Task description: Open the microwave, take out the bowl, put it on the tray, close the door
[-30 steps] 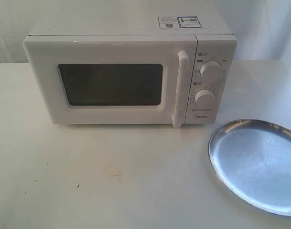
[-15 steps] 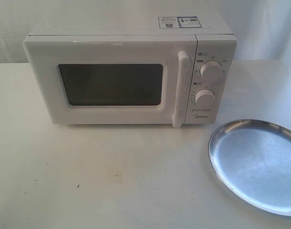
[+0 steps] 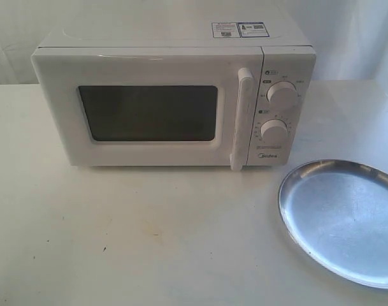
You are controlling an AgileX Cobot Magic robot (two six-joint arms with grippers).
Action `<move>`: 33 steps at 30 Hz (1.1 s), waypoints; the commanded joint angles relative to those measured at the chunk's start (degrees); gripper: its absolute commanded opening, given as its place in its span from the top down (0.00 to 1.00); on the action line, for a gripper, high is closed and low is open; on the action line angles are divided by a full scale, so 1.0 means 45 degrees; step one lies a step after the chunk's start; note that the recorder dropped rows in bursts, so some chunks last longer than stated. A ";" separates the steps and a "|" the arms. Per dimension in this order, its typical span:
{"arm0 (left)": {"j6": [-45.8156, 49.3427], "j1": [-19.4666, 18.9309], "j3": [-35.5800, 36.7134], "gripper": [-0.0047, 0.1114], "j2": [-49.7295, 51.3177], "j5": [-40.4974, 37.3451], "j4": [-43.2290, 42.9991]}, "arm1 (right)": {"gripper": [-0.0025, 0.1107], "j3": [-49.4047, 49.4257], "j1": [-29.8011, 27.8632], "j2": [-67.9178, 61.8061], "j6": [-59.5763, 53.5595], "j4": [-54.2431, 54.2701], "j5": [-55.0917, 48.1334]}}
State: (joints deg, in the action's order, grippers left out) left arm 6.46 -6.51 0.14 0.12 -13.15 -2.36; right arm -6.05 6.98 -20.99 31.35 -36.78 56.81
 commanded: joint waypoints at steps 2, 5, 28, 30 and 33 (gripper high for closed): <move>-0.0041 0.0071 -0.0030 0.96 -0.0026 -0.0031 0.0101 | 0.98 -0.1188 -0.0032 -0.5148 -0.0342 -0.1688 0.1426; -0.0041 0.0071 -0.0030 0.96 -0.0026 -0.0031 0.0101 | 0.98 -0.1861 -0.0032 -0.8265 -0.0631 -0.4878 0.2923; -0.0041 0.0071 -0.0030 0.96 -0.0026 -0.0031 0.0101 | 0.98 -0.6272 -0.0032 -1.7965 -0.4019 -0.4365 0.2923; -0.0041 0.0071 -0.0030 0.96 -0.0026 -0.0031 0.0101 | 0.98 -0.6272 -0.0032 -1.7965 -0.4019 -0.3499 0.2923; -0.0041 0.0071 -0.0030 0.96 -0.0026 -0.0031 0.0101 | 0.98 -0.6272 -0.0032 -1.7965 -0.4080 -0.2852 0.2923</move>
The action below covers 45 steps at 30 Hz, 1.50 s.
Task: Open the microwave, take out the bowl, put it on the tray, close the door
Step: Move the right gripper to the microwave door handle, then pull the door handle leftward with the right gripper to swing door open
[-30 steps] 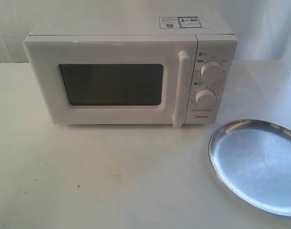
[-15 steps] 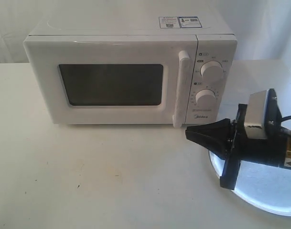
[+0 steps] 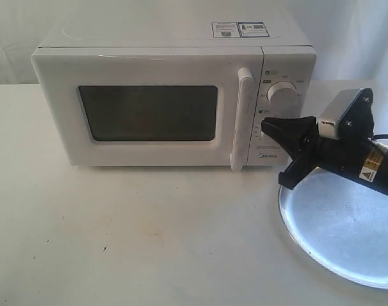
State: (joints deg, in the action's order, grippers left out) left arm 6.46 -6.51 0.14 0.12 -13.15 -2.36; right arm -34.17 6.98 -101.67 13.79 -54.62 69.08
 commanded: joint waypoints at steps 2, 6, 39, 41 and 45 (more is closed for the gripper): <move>-0.0041 0.0071 -0.0030 0.96 -0.0026 -0.0031 0.0101 | 0.98 -0.0024 -0.0032 -0.0061 -0.0152 0.1113 0.0196; -0.0041 0.0071 -0.0030 0.96 -0.0026 -0.0031 0.0101 | 0.95 -0.0024 -0.0006 -0.0201 -0.0184 0.1088 0.0196; -0.0041 0.0071 -0.0030 0.96 -0.0026 -0.0031 0.0101 | 0.98 -0.2045 0.3144 -0.2229 -0.0814 -0.2707 0.0196; -0.0041 0.0071 -0.0030 0.96 -0.0026 -0.0031 0.0101 | 0.98 -0.2045 0.3174 -0.2140 -0.0785 -0.3181 0.0196; -0.0041 0.0071 -0.0030 0.96 -0.0026 -0.0031 0.0101 | 0.98 -0.2045 0.3172 -0.2065 -0.0556 -0.3470 0.0196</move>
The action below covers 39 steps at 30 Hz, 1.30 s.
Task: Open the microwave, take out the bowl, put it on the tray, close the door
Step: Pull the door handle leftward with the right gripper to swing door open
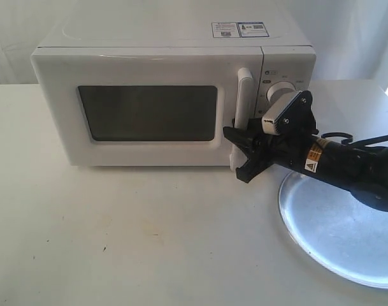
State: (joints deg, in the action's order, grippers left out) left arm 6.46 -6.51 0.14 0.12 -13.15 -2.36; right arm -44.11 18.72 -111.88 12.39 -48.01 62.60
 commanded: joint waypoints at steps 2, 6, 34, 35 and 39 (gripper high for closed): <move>-0.0041 0.0071 -0.0030 0.96 -0.0026 -0.0031 0.0101 | 0.98 0.0166 0.0563 0.0204 -0.0123 -0.5156 0.1636; -0.0041 0.0071 -0.0030 0.96 -0.0026 -0.0031 0.0101 | 0.98 0.0189 0.0563 0.0204 -0.0124 -0.5494 0.1636; -0.0041 0.0071 -0.0030 0.96 -0.0026 -0.0031 0.0101 | 0.50 0.0189 0.0367 0.1689 0.4243 -0.6660 0.1636; -0.0041 0.0071 -0.0030 0.96 -0.0026 -0.0031 0.0101 | 0.48 0.0189 0.0280 0.1878 0.4636 -0.7024 0.1636; -0.0041 0.0071 -0.0030 0.96 -0.0026 -0.0031 0.0101 | 0.52 0.0189 -0.0155 0.2716 0.7330 -0.8784 0.1636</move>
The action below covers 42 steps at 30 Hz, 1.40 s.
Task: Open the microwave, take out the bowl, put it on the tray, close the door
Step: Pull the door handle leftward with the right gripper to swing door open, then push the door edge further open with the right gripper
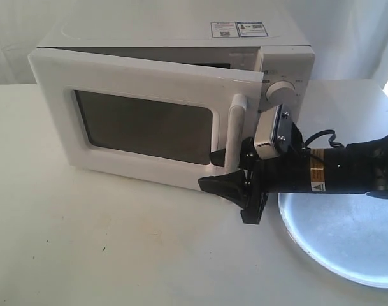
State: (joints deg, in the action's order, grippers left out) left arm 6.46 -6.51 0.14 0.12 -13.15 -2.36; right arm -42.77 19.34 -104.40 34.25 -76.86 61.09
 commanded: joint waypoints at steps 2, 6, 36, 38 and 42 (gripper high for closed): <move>-0.0041 0.0071 -0.0030 0.96 -0.0026 -0.0031 0.0101 | 0.55 -0.0109 -0.0481 0.1459 0.3466 -0.3624 0.1646; -0.0041 0.0071 -0.0030 0.96 -0.0026 -0.0031 0.0101 | 0.63 -0.0009 -0.0749 0.2370 0.6262 -0.5130 0.1033; -0.0041 0.0071 -0.0030 0.96 -0.0026 -0.0031 0.0101 | 0.98 0.0176 -0.0751 0.6932 0.5679 0.0952 -0.9658; -0.0041 0.0071 -0.0030 0.96 -0.0026 -0.0031 0.0101 | 0.98 -0.0215 -0.0751 0.6669 0.4919 0.1539 -0.8093; -0.0041 0.0071 -0.0030 0.96 -0.0026 -0.0031 0.0101 | 0.98 -0.0799 -0.0751 0.6057 0.4433 0.2301 -0.7119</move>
State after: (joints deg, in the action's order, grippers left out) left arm 6.46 -6.51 0.14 0.12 -13.15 -2.36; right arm -44.90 16.07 -75.61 56.78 -69.33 26.52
